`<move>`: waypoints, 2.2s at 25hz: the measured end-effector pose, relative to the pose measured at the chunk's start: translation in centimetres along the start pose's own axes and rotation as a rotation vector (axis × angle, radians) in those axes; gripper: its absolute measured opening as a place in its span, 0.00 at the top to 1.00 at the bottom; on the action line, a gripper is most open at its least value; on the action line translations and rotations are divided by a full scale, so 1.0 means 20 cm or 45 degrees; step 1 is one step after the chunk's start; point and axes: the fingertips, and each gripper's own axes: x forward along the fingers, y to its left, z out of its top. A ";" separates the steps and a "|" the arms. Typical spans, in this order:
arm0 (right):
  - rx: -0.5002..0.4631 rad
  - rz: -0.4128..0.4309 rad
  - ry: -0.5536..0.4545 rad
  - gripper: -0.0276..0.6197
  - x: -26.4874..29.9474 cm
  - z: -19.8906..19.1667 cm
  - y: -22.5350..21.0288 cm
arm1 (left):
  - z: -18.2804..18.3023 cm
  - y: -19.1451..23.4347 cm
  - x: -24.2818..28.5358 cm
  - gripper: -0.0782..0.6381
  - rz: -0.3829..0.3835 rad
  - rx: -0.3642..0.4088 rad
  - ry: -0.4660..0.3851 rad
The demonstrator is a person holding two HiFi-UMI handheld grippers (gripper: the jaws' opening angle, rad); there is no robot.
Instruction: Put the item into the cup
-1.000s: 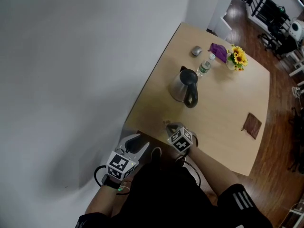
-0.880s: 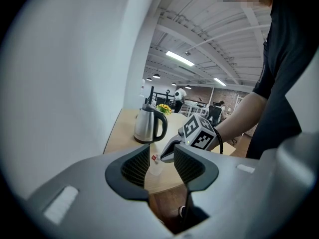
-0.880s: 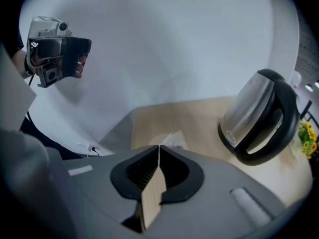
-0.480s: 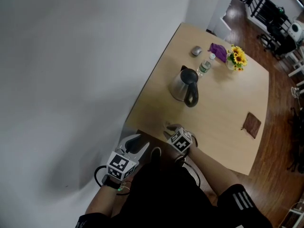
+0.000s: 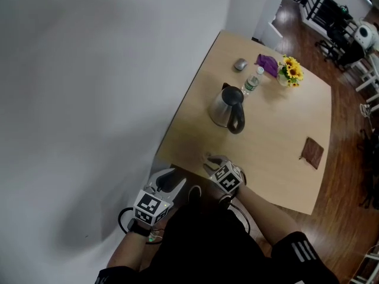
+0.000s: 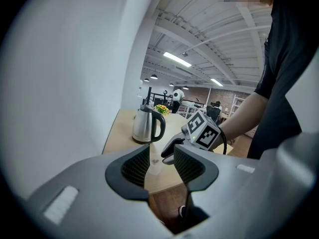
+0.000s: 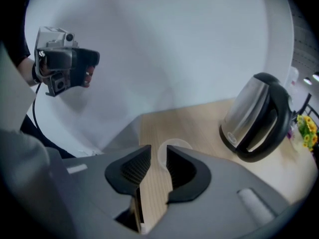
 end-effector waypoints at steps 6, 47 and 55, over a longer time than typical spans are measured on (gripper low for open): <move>0.243 -0.078 -0.263 0.79 -0.27 0.14 -0.04 | 0.08 0.00 0.03 0.69 -0.075 0.054 -0.019; 0.671 -0.298 -0.895 0.95 -1.95 -0.86 0.89 | -0.18 -1.58 -0.24 0.69 -0.327 0.327 -0.029; 0.669 -0.322 -0.903 0.95 -1.93 -0.81 1.01 | -0.19 -1.58 -0.33 0.69 -0.367 0.335 -0.044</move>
